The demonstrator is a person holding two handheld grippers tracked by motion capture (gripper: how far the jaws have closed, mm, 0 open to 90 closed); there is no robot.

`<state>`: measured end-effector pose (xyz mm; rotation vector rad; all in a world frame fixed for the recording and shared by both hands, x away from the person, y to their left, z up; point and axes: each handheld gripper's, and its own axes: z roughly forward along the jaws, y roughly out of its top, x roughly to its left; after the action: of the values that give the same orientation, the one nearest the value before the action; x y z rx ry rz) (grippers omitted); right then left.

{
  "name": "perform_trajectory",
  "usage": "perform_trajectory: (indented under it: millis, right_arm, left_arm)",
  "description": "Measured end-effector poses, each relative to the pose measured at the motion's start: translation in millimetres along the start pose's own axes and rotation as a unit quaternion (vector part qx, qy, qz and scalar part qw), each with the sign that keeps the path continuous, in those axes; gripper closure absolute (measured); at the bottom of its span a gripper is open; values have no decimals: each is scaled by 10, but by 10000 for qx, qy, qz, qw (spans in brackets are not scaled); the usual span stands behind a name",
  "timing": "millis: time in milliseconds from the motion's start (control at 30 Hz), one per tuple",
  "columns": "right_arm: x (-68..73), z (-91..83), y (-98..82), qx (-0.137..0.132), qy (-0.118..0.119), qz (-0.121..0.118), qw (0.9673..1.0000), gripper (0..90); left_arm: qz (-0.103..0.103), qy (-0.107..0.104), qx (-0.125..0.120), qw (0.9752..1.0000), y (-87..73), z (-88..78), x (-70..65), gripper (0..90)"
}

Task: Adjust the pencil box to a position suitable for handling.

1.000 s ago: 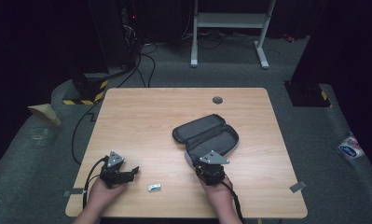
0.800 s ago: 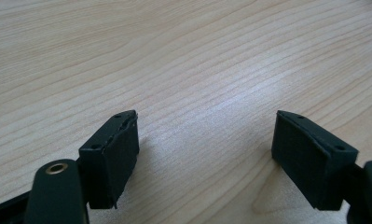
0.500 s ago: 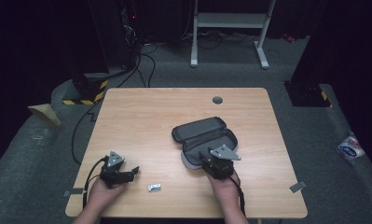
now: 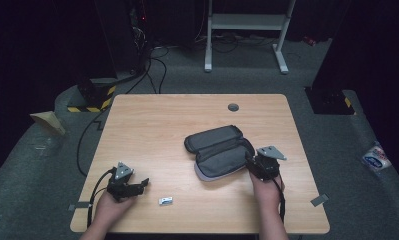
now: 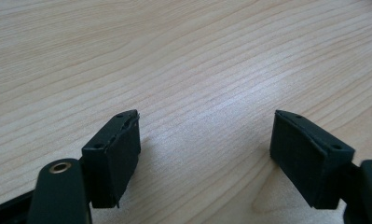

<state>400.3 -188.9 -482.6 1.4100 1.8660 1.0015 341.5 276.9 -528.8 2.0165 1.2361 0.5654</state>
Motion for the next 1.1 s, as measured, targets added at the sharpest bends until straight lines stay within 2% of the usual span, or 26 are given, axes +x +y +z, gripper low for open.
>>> perform_trajectory:
  millis: [100,200,367,467,533,767,867,1100]
  right_arm:
    - [-77,22,3,15,-18,95,10000,520]
    - [-125,34,7,-25,69,257,9996,544]
    - [-132,117,12,25,77,246,9997,641]
    - [-130,151,7,74,76,272,9996,660]
    - [-130,174,1,102,84,282,9995,677]
    - [-54,203,-32,185,126,157,9996,734]
    - [8,195,-60,183,146,197,9995,732]
    - [275,160,-112,224,355,-80,9991,728]
  left_arm:
    - [-29,27,-17,10000,-15,-17,-9,268]
    - [-43,38,-33,10000,-34,-36,-12,277]
    - [-56,73,-28,10000,-67,-78,-27,293]
    - [-63,60,-43,10000,-86,-97,-37,297]
    - [-2,14,-66,10000,-96,-112,-47,359]
    - [35,-40,-67,10000,-106,-127,-54,367]
    - [37,-71,-68,9999,-103,-122,-54,363]
    - [98,-134,-63,9998,-86,-107,-44,363]
